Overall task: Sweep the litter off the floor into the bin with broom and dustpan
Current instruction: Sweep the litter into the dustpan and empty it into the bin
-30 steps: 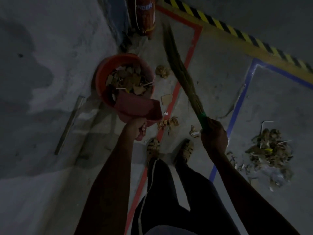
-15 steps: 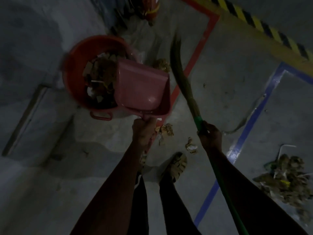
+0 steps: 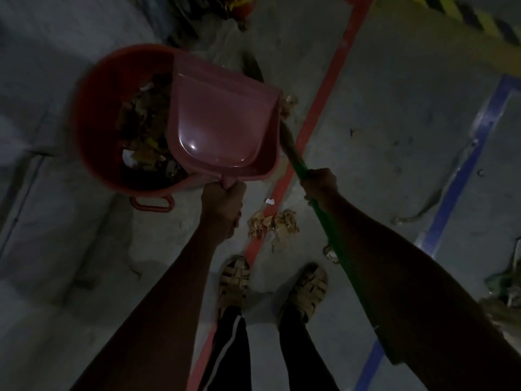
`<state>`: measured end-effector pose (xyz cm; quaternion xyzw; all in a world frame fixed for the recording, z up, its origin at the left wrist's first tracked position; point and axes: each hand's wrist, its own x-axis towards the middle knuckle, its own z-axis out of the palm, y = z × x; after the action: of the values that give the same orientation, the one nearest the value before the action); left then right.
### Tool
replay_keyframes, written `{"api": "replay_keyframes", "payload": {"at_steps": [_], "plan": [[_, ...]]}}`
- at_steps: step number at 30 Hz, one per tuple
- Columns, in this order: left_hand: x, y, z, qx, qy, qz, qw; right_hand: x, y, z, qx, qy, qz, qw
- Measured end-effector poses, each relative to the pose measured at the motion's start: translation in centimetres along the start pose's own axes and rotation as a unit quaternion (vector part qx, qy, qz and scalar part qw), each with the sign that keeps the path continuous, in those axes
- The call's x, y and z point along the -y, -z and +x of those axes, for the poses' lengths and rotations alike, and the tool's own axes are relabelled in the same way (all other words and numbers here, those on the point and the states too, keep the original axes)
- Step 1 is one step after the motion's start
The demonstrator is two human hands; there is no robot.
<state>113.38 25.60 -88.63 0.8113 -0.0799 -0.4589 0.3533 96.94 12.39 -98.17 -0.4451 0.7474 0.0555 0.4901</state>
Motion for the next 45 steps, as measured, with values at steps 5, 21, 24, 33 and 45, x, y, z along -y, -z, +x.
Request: {"api": "replay_keyframes", "payload": {"at_steps": [5,21,24,33,45], "plan": [[1.0,0.2,-0.7,0.029,0.008,0.022,0.999,-7.2,1.5,-1.6,-0.038,-0.061,0.084,0.994],[8.1,6.3,-5.7,0.097,0.041,0.145,0.984,-23.8,6.6,-11.1,-0.268,-0.139,0.032,0.953],[9.9,8.1,-6.9,0.091,0.031,0.170,0.981,-23.7,4.4,-13.1,-0.248,-0.038,0.068,0.966],[17.8,12.8,-10.2,0.064,0.005,0.187,0.980,-20.9,-6.6,-17.2,0.016,0.067,0.106,0.992],[25.6,14.4,-14.6,0.060,0.017,0.170,0.983,-32.9,-6.6,-18.8,-0.089,-0.178,0.160,0.967]]}}
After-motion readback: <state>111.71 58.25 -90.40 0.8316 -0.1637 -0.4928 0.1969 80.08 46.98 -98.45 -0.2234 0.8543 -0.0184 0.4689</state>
